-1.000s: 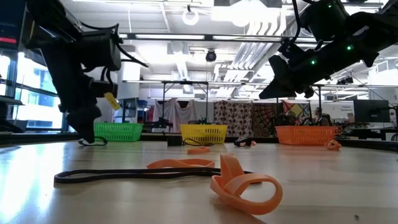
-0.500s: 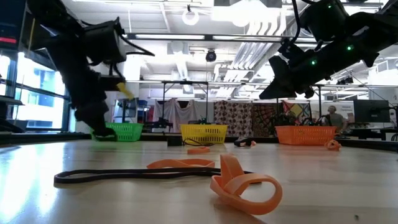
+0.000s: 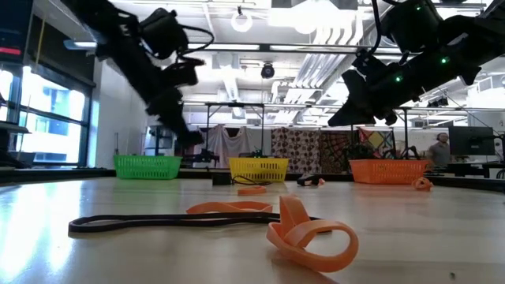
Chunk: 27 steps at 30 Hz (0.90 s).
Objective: Sort rubber bands into baskets
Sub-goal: Put the black rubber band into the yellow bin
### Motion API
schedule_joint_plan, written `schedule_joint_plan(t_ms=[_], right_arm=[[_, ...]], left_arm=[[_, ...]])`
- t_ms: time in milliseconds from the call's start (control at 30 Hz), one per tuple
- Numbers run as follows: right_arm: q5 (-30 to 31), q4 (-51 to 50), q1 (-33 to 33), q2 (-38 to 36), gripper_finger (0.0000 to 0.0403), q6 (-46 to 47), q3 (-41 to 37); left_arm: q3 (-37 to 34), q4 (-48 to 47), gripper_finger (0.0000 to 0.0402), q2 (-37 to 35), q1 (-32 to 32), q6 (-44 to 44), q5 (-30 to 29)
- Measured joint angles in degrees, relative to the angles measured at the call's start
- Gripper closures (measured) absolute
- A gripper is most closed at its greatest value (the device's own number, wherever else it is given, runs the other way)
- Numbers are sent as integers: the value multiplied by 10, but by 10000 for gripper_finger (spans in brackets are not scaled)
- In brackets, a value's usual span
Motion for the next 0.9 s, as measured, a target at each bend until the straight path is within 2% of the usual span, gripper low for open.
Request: schedule_joint_plan(t_ms=[200, 400, 667, 900], right_arm=[[0, 0, 0, 0, 403, 0, 0], [0, 2, 0, 0, 403, 0, 0], [0, 2, 0, 0, 403, 0, 0], [0, 2, 0, 0, 403, -2, 0]], left_arm=[[97, -24, 401, 31, 48, 79, 25], [230, -85, 401, 121, 83, 127, 36], [404, -177, 401, 256, 120, 132, 81], [479, -222, 401, 347, 149, 131, 97]])
